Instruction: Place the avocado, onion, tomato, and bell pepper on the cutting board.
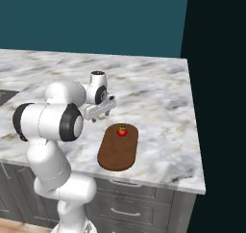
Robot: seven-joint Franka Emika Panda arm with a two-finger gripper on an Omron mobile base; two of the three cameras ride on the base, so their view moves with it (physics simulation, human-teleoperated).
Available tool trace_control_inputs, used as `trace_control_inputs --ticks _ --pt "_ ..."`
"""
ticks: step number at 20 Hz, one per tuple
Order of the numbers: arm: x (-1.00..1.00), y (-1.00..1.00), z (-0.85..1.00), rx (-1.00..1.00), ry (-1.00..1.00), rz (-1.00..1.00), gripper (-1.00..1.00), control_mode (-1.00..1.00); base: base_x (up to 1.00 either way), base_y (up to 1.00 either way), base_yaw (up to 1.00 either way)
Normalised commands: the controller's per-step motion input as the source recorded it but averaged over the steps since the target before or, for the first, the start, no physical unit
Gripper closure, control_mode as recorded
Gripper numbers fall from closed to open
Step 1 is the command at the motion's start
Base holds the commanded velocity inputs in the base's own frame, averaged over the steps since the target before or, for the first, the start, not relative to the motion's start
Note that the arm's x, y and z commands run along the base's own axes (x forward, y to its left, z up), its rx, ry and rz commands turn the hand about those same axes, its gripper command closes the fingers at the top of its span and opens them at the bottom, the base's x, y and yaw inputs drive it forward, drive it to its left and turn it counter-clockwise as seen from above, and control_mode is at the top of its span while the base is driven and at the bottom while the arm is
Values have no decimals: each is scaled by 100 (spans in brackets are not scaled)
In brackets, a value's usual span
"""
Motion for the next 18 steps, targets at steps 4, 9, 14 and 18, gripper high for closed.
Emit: trace_control_inputs --ticks 4,9,14,18 --pt "-1 100 0 0 7 0 -100 -100 0 0 0" --pt "-4 81 7 1 5 -12 -100 -100 0 0 0" --pt "-24 57 -8 -2 4 -21 -100 -100 0 0 0" --pt "-19 57 -21 0 3 -24 -100 -100 0 0 0"
